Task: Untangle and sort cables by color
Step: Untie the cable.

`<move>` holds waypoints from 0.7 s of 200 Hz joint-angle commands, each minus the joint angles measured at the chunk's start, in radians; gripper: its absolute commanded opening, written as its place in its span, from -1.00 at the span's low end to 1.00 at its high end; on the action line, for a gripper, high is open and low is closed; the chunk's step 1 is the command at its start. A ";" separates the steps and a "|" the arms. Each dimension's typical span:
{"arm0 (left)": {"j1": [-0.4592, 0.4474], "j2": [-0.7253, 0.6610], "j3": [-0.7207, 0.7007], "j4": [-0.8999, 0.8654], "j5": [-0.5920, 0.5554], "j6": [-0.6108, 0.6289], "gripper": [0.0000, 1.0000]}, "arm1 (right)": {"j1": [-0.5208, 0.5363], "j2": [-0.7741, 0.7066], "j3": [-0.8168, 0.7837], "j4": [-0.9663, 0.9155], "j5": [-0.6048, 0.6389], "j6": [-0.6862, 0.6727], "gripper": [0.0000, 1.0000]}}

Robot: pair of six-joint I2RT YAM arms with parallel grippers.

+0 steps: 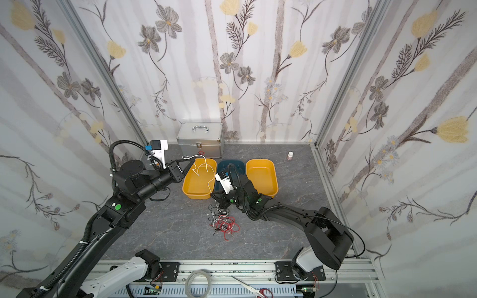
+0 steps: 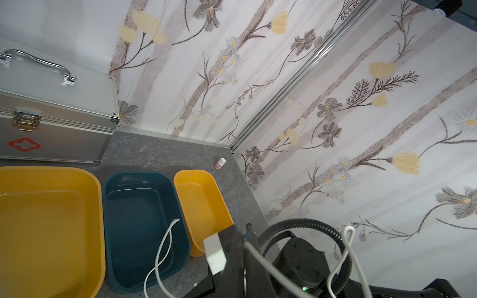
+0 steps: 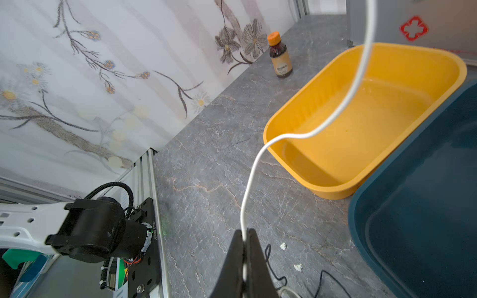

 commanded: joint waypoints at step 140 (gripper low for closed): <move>-0.004 -0.008 -0.292 0.206 0.219 -0.066 -1.00 | -0.041 -0.125 0.082 0.048 -0.155 0.109 -0.87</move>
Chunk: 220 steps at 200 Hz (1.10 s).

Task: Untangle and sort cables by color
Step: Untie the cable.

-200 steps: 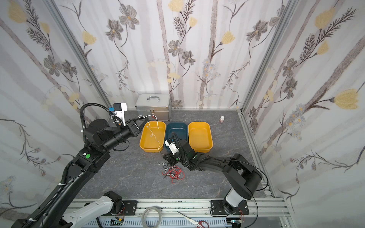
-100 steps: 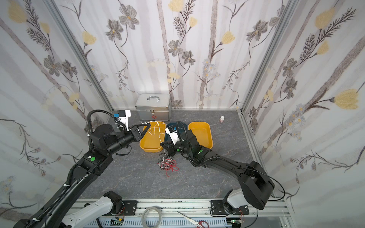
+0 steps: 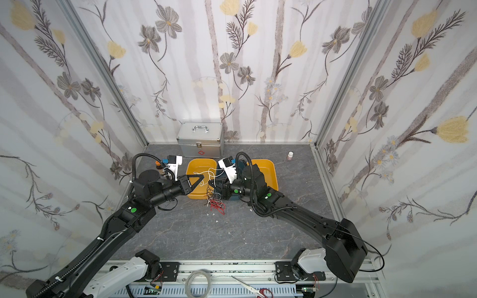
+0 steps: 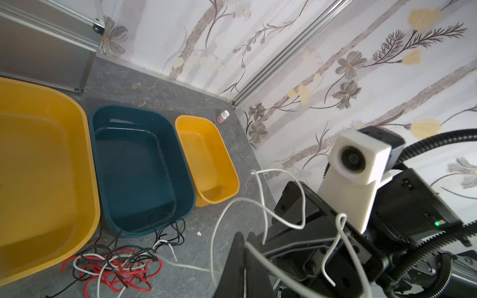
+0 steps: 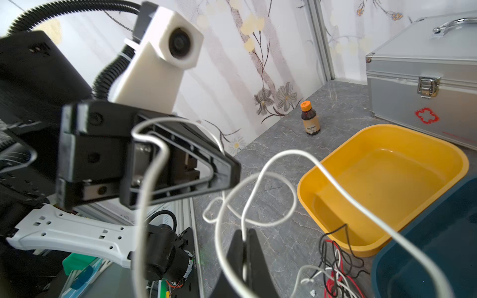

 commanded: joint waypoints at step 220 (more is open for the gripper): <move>-0.094 0.085 -0.101 0.204 0.133 0.027 -0.60 | -0.032 0.026 -0.008 0.161 -0.098 0.168 -0.85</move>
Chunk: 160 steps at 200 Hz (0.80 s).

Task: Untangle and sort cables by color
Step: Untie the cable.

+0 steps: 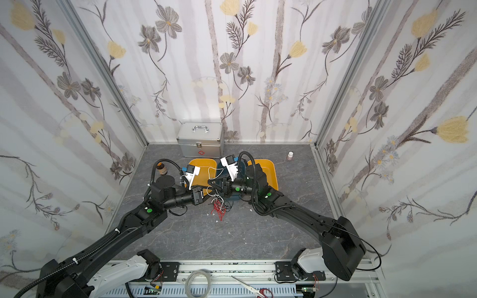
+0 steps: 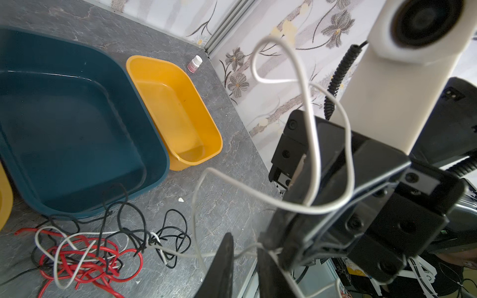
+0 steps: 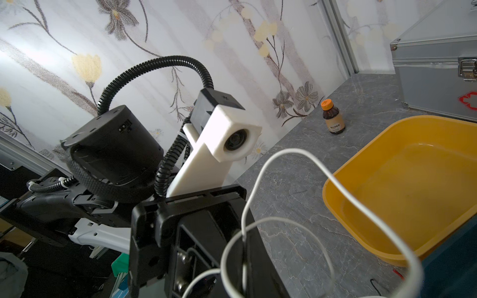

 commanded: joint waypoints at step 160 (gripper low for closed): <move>0.017 -0.048 0.018 -0.021 -0.038 0.047 -0.72 | -0.052 0.026 -0.018 0.063 -0.010 0.042 -0.82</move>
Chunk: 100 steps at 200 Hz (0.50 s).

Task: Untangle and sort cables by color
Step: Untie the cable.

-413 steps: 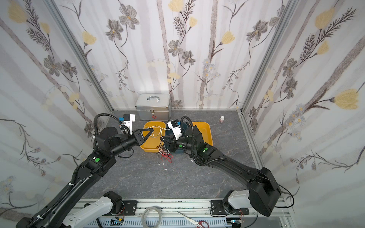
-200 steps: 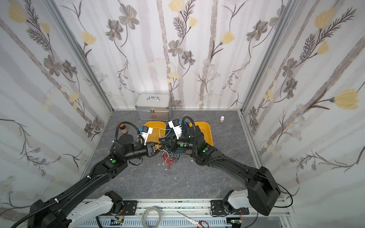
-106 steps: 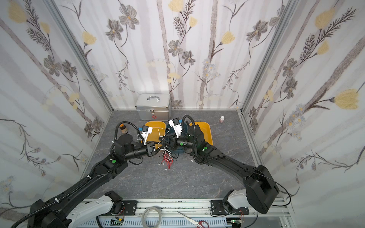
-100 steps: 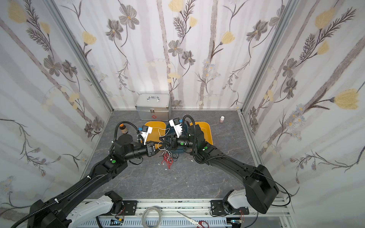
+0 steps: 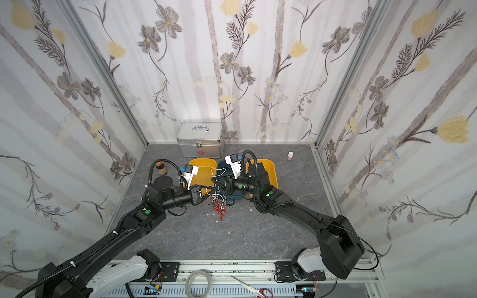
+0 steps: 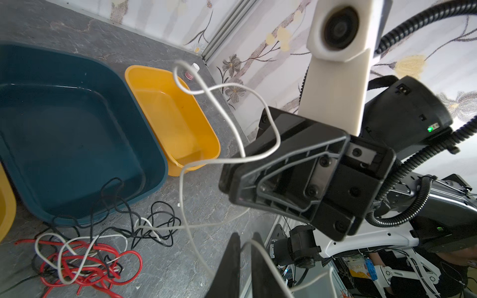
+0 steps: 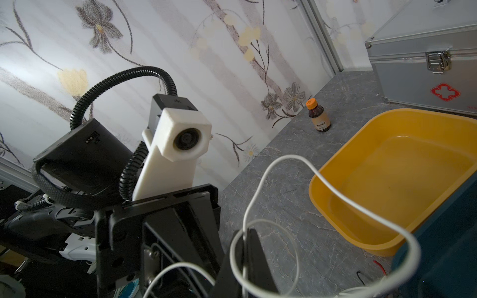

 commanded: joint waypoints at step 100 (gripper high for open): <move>0.008 0.054 0.015 0.028 -0.010 0.035 -0.52 | 0.033 0.109 0.062 0.126 -0.072 0.072 -0.81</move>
